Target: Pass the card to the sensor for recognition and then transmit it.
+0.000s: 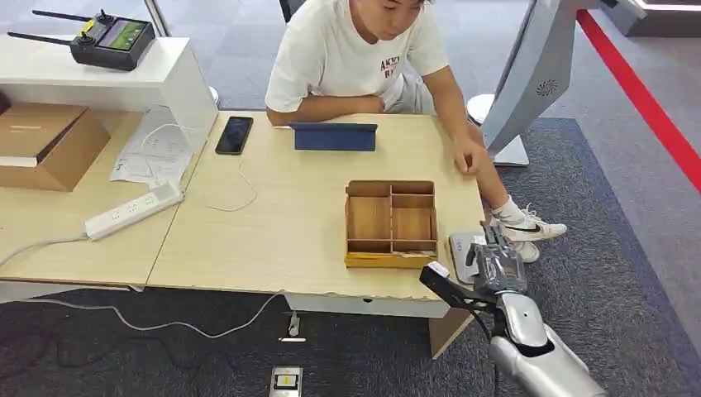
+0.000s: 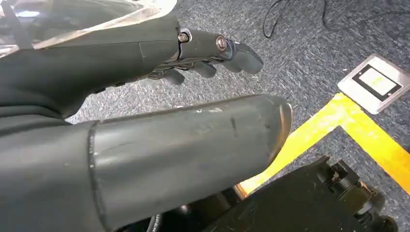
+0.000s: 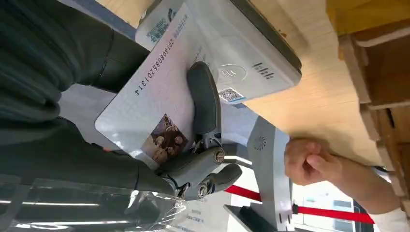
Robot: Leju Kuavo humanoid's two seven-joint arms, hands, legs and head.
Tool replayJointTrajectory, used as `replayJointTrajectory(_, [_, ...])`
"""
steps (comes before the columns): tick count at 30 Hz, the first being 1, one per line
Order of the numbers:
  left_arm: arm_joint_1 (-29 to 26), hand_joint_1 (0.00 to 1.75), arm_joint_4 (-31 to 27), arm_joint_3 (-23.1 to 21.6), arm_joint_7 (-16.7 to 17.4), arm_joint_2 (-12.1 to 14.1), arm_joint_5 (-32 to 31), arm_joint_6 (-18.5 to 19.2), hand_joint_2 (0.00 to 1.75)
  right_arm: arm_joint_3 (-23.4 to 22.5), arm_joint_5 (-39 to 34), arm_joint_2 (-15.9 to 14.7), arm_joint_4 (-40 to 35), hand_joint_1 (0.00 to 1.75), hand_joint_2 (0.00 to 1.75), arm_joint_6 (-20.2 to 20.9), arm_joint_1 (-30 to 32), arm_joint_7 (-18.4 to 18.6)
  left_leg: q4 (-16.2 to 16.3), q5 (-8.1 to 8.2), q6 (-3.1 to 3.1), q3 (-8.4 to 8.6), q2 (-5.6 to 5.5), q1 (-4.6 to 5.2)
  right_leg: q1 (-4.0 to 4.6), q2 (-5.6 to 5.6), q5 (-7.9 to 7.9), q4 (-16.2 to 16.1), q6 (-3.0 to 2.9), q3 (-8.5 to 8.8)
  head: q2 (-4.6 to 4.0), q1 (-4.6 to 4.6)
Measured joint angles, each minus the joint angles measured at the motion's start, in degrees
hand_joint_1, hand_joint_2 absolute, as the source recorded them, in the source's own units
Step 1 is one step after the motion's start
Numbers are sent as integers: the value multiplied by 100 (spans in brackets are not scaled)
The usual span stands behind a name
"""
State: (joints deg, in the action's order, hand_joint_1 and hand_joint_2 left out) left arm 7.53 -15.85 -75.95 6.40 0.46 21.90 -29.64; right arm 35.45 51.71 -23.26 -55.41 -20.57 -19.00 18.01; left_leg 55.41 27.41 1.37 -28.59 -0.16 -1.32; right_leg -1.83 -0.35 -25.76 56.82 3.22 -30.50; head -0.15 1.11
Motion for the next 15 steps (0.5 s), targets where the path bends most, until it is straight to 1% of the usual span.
replayJointTrajectory(15, [4, 0, 0, 0, 13, -2, -68, 15, 0, -44, -138, 66, 276, 175, 175, -166, -31, -107, 1, -1, 0, 11, 1, 0, 0, 0, 1, 0, -1, 9, 0, 0])
